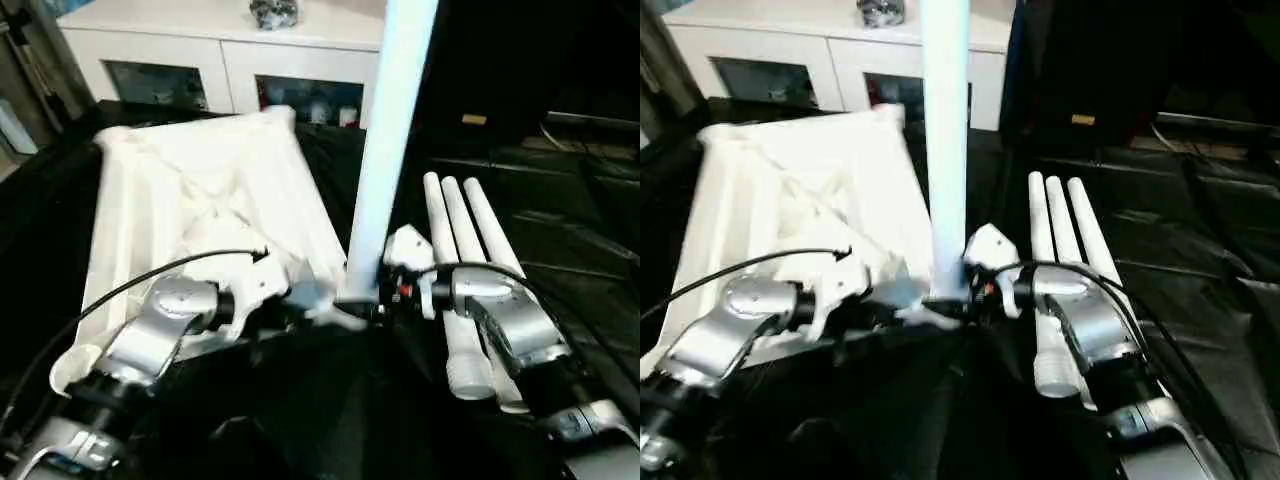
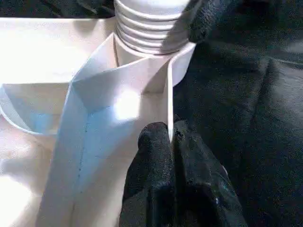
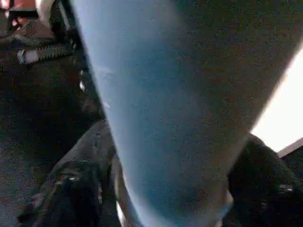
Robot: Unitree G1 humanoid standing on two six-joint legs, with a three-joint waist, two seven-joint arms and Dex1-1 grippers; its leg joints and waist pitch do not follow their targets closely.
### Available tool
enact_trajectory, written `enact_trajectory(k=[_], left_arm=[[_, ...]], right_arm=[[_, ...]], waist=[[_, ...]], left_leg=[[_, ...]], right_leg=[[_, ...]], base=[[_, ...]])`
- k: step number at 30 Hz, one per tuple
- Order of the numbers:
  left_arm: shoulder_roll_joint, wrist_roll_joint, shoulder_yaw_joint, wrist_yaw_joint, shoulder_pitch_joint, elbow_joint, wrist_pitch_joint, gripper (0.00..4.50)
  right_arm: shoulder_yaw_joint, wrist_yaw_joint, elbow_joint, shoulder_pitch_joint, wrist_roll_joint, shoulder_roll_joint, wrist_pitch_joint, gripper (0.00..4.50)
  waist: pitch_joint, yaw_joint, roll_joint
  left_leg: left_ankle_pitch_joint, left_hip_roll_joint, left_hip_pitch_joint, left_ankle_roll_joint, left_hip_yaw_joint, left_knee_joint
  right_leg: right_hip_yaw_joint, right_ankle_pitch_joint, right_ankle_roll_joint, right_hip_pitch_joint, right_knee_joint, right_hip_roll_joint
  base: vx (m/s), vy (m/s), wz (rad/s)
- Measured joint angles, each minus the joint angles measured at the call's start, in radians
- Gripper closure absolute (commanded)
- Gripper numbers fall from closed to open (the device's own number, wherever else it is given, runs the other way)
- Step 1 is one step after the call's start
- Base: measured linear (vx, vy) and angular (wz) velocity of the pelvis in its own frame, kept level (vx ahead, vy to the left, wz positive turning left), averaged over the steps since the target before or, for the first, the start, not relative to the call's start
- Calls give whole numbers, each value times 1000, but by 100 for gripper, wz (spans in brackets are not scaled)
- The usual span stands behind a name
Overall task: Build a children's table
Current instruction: Rotate leg to tighten
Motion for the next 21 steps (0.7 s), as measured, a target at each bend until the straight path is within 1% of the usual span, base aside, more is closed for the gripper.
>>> enact_trajectory(k=[3,11,14,15,16,18,21], left_arm=[[10,-7,-1,-22,5,0,-10,450],[10,-6,-3,-39,5,9,-18,450],[-18,2,10,18,-7,38,-10,450],[-41,14,20,55,-18,56,2,450],[-55,17,22,79,-28,68,14,450],[-101,35,32,151,-54,97,52,450],[-170,58,41,260,-90,135,105,450]], right_arm=[[10,13,-28,12,1,-6,17,172],[17,7,-74,41,1,-5,40,185],[-20,-94,-39,49,-7,50,34,186],[-45,-159,-10,47,-12,83,32,186],[-58,-203,9,42,-15,100,30,186],[-95,-322,70,16,-21,152,34,186],[-149,-484,156,-28,-22,220,50,186]], waist=[[0,4,0],[0,7,0],[-1,3,0],[-1,0,0],[-1,-4,0],[-1,-18,1],[-2,-27,2]], left_leg=[[0,0,0,0,0,2],[0,0,1,-2,0,5],[1,0,2,-4,0,6],[1,0,3,-6,0,6],[2,0,3,-7,0,6],[3,0,4,-8,0,6],[3,0,7,-8,0,5]], right_leg=[[0,0,0,0,2,0],[0,0,0,0,7,-1],[0,0,0,0,10,-2],[0,2,0,1,10,-2],[0,3,-2,1,10,-2],[0,6,-4,1,10,-2],[0,9,-5,2,10,-3]], base=[[0,0,0],[0,0,0],[0,0,0],[0,0,0],[-58,-2,-1],[0,0,0],[0,0,0]])
